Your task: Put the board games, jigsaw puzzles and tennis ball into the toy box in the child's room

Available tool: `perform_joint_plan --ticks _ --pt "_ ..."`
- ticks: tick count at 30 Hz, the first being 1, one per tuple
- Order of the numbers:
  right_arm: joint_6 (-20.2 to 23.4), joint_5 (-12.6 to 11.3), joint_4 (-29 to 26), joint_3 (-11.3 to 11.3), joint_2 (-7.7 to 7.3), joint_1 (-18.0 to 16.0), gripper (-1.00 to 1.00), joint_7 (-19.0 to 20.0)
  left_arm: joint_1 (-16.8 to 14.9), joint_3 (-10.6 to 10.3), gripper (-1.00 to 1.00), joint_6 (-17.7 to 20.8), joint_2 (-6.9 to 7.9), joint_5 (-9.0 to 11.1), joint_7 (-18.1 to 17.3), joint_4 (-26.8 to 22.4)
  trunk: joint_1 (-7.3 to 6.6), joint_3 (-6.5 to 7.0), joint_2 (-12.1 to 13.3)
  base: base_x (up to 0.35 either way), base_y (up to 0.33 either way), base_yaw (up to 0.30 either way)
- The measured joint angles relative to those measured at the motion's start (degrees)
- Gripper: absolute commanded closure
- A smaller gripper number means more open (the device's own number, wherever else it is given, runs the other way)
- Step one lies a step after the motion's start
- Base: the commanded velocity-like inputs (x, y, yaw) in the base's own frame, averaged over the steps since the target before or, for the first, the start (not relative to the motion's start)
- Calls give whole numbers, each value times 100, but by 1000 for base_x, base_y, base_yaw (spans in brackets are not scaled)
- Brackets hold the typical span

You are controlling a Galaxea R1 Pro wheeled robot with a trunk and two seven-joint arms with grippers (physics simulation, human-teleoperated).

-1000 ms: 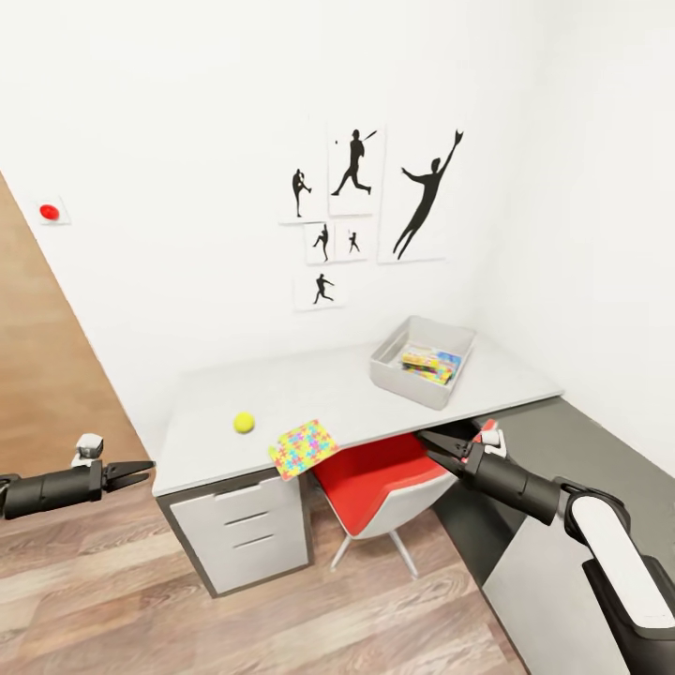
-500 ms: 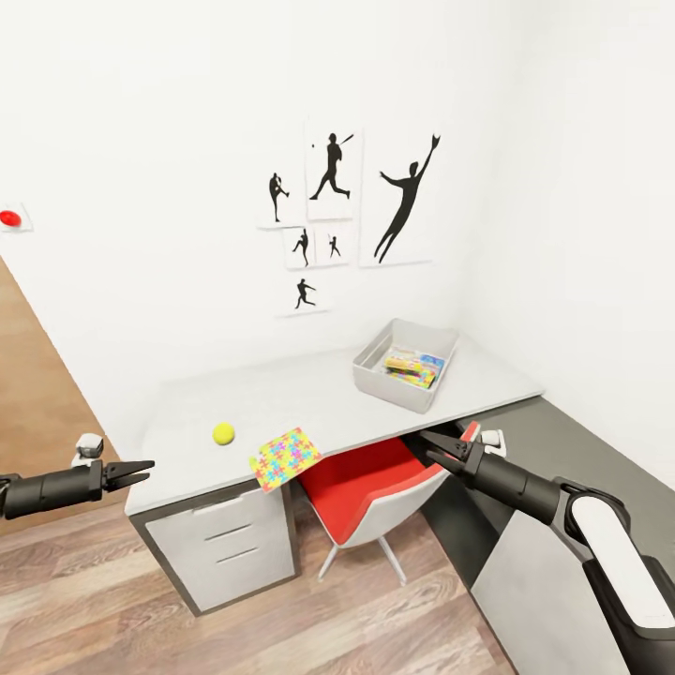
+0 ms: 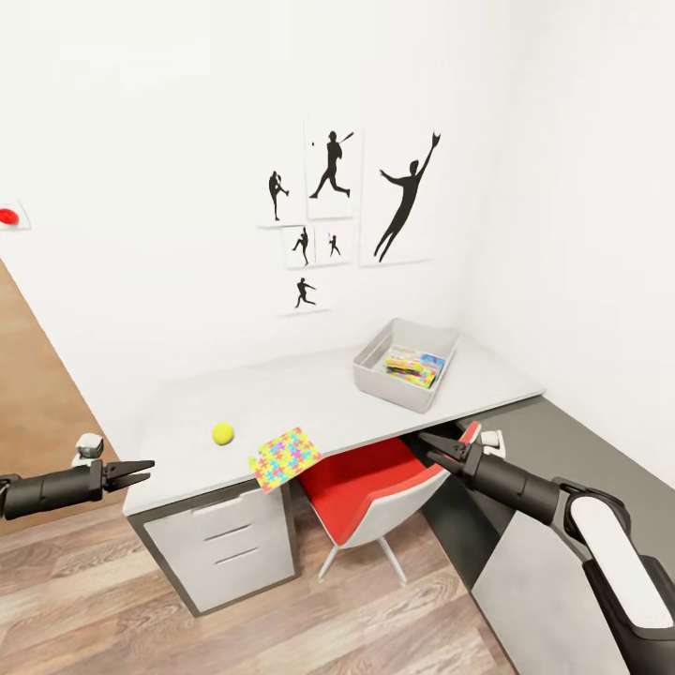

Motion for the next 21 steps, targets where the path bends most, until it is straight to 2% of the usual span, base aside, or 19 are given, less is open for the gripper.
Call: perform_joint_plan --ticks 5,12,15,19,21 --pt "15 -4 -70 -5 -7 -3 -100 79 0 2 -100 22 -17 7 24 1 110 -90 -201 0 0 0" --pt "40 10 -162 -30 -12 -3 -100 841 0 94 -100 37 -132 17 42 10 264 -217 -483 0 0 0" --pt "77 15 -170 -180 -16 2 -100 1312 0 201 -100 42 -213 13 49 10 330 -271 -604 0 0 0" --pt "91 28 -172 -362 -17 82 -100 1734 0 261 -100 54 -273 11 51 10 418 -343 -765 0 0 0" --pt "96 30 -172 -574 -14 200 -100 1954 0 278 -100 61 -317 10 52 10 462 -379 -845 0 0 0"
